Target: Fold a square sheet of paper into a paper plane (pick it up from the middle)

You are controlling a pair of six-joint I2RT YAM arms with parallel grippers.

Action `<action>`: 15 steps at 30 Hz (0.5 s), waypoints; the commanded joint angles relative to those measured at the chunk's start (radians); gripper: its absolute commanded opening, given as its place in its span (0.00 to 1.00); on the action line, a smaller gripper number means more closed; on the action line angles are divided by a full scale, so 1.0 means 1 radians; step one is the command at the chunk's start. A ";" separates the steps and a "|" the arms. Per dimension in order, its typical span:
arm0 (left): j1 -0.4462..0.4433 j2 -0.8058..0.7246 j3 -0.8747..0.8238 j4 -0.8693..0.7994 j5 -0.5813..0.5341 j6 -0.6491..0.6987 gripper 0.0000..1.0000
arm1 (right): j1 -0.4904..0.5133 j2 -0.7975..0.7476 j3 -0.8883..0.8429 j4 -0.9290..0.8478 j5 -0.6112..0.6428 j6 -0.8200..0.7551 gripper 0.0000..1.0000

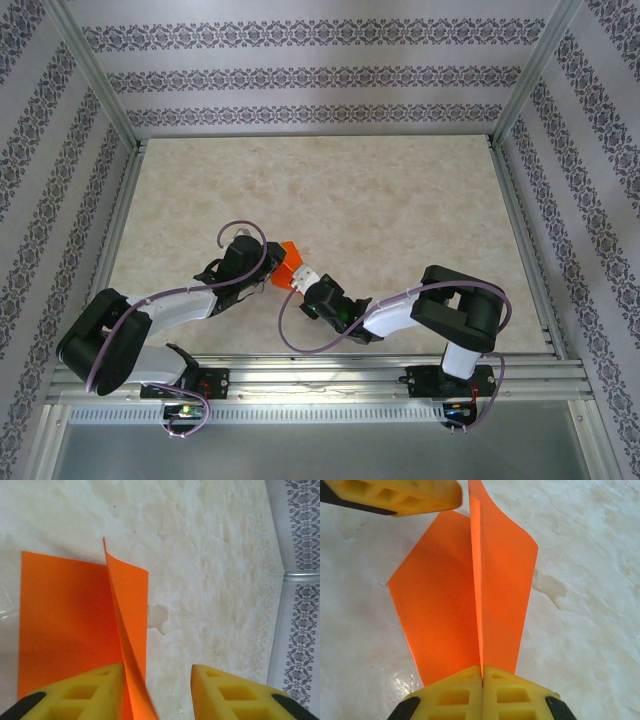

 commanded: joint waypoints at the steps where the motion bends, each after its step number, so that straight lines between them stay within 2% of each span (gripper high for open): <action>1: 0.009 -0.042 -0.015 -0.083 -0.014 0.010 0.50 | -0.019 -0.026 -0.026 0.044 -0.024 -0.011 0.04; 3: 0.027 -0.053 -0.018 -0.106 -0.001 0.015 0.56 | -0.026 -0.026 -0.037 0.061 -0.029 -0.006 0.04; 7: 0.048 -0.045 0.000 -0.128 0.039 0.035 0.62 | -0.032 -0.026 -0.048 0.074 -0.039 -0.010 0.03; 15: 0.084 0.080 0.072 -0.060 0.188 0.070 0.59 | -0.034 -0.028 -0.071 0.117 -0.047 -0.038 0.03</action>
